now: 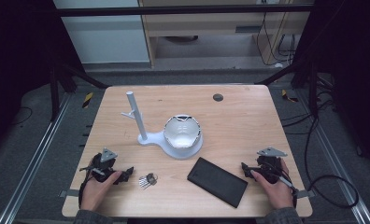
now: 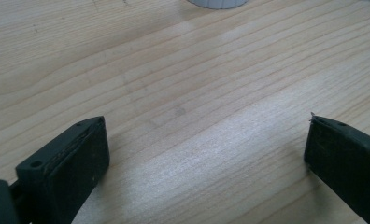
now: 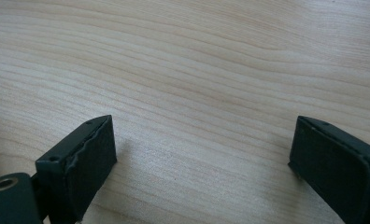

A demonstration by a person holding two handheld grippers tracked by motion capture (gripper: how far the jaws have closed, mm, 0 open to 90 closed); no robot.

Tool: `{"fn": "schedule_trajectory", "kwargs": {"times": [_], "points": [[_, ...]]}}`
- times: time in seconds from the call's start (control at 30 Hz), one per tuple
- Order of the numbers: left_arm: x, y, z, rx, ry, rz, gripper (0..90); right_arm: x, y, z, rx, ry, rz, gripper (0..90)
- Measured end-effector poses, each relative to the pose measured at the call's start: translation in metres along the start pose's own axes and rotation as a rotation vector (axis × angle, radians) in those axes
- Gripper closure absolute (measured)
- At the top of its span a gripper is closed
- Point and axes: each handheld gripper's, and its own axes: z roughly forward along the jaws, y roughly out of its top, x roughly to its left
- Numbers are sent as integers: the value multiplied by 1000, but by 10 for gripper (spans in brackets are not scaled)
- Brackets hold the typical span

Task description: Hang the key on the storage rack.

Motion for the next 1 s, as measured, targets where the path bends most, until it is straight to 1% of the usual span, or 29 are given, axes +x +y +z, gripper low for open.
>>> {"fn": "schedule_trajectory", "kwargs": {"times": [0.07,0.13,0.17,0.2,0.23,0.27,0.3,0.33,0.37,0.4,0.43,0.47,0.53,0.57,0.7,0.77,0.8,0.83,0.87,0.9,0.93,0.97,1.0], "points": [[-1,0,-1,3,-4,3,13,0,0,0,0,-1,-2,72],[-6,1,-5,6,-22,13,43,1,0,-1,3,1,7,71],[-9,2,-8,4,-28,34,42,1,0,-1,1,3,8,71],[-12,3,-10,0,-29,47,42,1,0,-1,2,3,8,72],[-19,6,-14,-16,-47,65,42,1,-1,-1,0,1,4,72],[-19,6,-14,-16,-47,65,42,1,-1,-1,0,1,4,72],[-25,10,-15,-14,-60,74,44,1,-1,-1,0,2,6,71],[-25,10,-15,-14,-60,74,45,1,-1,-1,0,2,6,71],[-33,15,-15,15,-70,113,44,1,-1,-1,0,2,6,72],[-33,15,-15,15,-70,113,45,1,-1,-1,0,2,6,72],[-39,19,-15,36,-81,135,45,1,-1,-1,0,2,6,71],[-43,23,-16,58,-107,150,45,1,-1,-2,0,6,7,71],[-47,29,-16,119,-150,143,53,1,-1,-2,0,6,5,72],[-50,32,-16,131,-158,148,50,1,-1,-2,0,6,4,71],[-59,43,-16,152,-188,169,43,1,-1,-2,1,7,4,71],[-63,47,-15,171,-202,202,42,1,-1,-2,1,8,4,71],[-69,53,-14,208,-219,248,44,1,-1,-2,2,8,4,70],[-69,53,-14,208,-219,248,46,1,-1,-2,2,8,4,70],[-71,55,-13,218,-223,267,46,1,-1,-2,3,6,-1,70],[-73,57,-13,225,-233,282,49,1,-1,-2,2,8,1,71],[-74,60,-13,232,-254,289,50,1,-1,-2,1,6,-1,71],[-76,62,-13,235,-265,294,53,2,-2,-2,1,9,2,71],[-76,62,-13,235,-265,294,54,2,-2,-2,1,9,2,71]]}}
